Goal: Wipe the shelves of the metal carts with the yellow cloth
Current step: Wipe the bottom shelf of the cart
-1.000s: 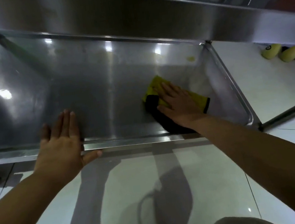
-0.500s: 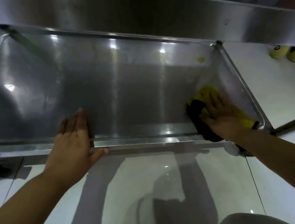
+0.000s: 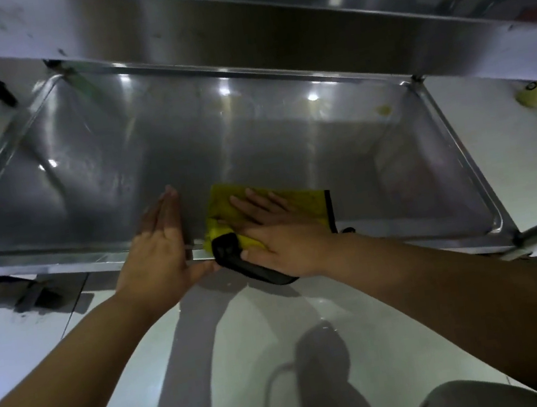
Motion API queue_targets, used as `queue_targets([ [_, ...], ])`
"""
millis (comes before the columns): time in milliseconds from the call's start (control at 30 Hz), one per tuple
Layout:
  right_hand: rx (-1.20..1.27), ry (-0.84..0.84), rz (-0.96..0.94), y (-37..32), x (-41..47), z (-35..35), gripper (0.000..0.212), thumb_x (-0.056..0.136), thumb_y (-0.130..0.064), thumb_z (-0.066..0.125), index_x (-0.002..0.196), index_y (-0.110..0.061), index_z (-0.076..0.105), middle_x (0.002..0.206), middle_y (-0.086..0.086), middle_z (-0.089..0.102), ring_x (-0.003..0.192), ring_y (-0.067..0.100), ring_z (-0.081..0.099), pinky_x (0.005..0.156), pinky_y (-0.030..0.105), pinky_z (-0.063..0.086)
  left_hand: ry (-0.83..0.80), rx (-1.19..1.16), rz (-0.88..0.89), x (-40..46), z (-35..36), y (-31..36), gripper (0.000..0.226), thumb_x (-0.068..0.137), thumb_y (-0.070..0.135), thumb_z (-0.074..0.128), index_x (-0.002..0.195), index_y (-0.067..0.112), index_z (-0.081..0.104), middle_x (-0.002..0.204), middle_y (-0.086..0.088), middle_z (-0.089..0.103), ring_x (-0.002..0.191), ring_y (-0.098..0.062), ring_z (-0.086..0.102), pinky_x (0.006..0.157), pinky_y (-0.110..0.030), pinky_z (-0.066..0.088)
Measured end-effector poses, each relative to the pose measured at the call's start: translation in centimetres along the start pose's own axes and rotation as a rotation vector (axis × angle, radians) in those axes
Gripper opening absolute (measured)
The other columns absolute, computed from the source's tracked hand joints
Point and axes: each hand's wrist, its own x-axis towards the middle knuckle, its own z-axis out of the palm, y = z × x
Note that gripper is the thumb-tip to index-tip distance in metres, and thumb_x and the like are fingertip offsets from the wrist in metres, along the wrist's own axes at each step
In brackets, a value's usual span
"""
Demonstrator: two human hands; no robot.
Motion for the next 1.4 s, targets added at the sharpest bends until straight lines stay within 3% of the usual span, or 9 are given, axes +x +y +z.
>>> queue_targets([
  [233, -0.13, 0.069, 0.095, 9.7, -12.1, 1.6, 0.069, 0.088, -0.051, 0.045, 0.147, -0.019, 0.027, 0.155, 0.011, 0.028, 0.142, 0.03, 0.023, 0.117, 0.039, 0.017, 0.008, 0.242, 0.169, 0.2, 1.1, -0.9, 0.094, 0.081, 0.067, 0.052, 0.141, -0.003, 0.036, 0.142, -0.025, 0.041, 0.125, -0.042, 0.046, 0.109, -0.043, 0.023],
  [433, -0.151, 0.125, 0.444, 14.7, -22.2, 1.6, 0.076, 0.079, -0.042, 0.064, 0.142, -0.008, 0.036, 0.142, 0.022, 0.046, 0.13, 0.039, 0.044, 0.105, 0.047, 0.04, 0.038, 0.267, 0.198, 0.5, 1.1, -0.7, 0.086, 0.077, 0.054, 0.066, 0.134, -0.006, 0.045, 0.136, -0.028, 0.047, 0.116, -0.045, 0.054, 0.099, -0.048, 0.033],
  [500, -0.173, 0.175, 0.567, 14.3, -23.2, 2.0, 0.074, 0.075, -0.031, 0.077, 0.137, -0.004, 0.047, 0.138, 0.022, 0.05, 0.121, 0.043, 0.053, 0.107, 0.039, 0.031, -0.009, 0.175, 0.19, 0.3, 0.7, -1.4, 0.092, 0.071, 0.046, 0.077, 0.141, -0.001, 0.039, 0.143, -0.023, 0.042, 0.125, -0.041, 0.046, 0.103, -0.046, 0.031],
  [600, -0.204, 0.242, 0.626, 13.0, -23.0, 2.8, 0.062, 0.083, -0.035, 0.064, 0.134, -0.001, 0.052, 0.133, 0.024, 0.054, 0.118, 0.044, 0.056, 0.108, 0.037, 0.024, -0.02, 0.203, 0.133, -0.9, 0.0, -4.5, 0.098, 0.059, 0.042, 0.086, 0.139, 0.006, 0.041, 0.14, -0.02, 0.045, 0.126, -0.04, 0.043, 0.102, -0.053, 0.033],
  [733, -0.275, 0.251, 0.458, 11.0, -20.4, 3.4, 0.065, 0.098, -0.054, 0.023, 0.141, -0.008, 0.039, 0.134, 0.021, 0.054, 0.119, 0.04, 0.056, 0.105, 0.046, 0.038, 0.094, 0.154, -0.111, -3.9, -0.8, -8.6, 0.081, 0.055, 0.035, 0.088, 0.118, -0.002, 0.053, 0.121, -0.025, 0.053, 0.116, -0.045, 0.045, 0.099, -0.058, 0.034],
  [967, -0.567, 0.36, -0.194, 3.1, -7.1, 3.5, 0.059, 0.089, -0.01, 0.042, 0.144, -0.031, 0.034, 0.143, 0.022, 0.043, 0.123, 0.046, 0.05, 0.096, 0.051, 0.044, 0.137, 0.091, -0.098, -6.5, -1.0, -10.4, 0.089, 0.062, 0.013, 0.085, 0.138, -0.005, 0.041, 0.141, -0.026, 0.042, 0.134, -0.041, 0.035, 0.116, -0.029, 0.005],
  [1100, -0.581, 0.303, -0.287, -3.0, -0.1, 2.9, 0.067, 0.082, -0.013, 0.047, 0.145, -0.032, 0.032, 0.146, 0.022, 0.036, 0.124, 0.049, 0.047, 0.096, 0.052, 0.045, 0.179, -0.009, -0.099, -7.2, -1.9, -11.2, 0.074, 0.068, -0.005, 0.071, 0.137, 0.002, 0.047, 0.143, -0.017, 0.044, 0.135, -0.031, 0.038, 0.113, -0.032, 0.017],
  [1233, -0.561, 0.241, -0.324, -8.9, 5.9, 1.5, 0.063, 0.082, -0.016, 0.037, 0.143, -0.028, 0.034, 0.146, 0.023, 0.041, 0.127, 0.048, 0.045, 0.097, 0.053, 0.046, 0.465, -0.148, -0.293, -9.2, -4.4, -13.5, 0.055, 0.072, -0.012, 0.054, 0.123, 0.008, 0.059, 0.124, -0.009, 0.061, 0.114, -0.017, 0.043, 0.089, -0.034, 0.043],
  [1400, -0.515, 0.19, -0.32, -17.0, 12.4, 0.6, 0.065, 0.081, -0.015, 0.031, 0.144, -0.028, 0.041, 0.153, 0.023, 0.029, 0.137, 0.042, 0.034, 0.104, 0.051, 0.039, 0.661, -0.24, -0.549, -11.6, -5.7, -16.8, 0.051, 0.072, -0.01, 0.041, 0.115, 0.009, 0.062, 0.112, -0.01, 0.062, 0.107, -0.019, 0.039, 0.087, -0.028, 0.035],
])
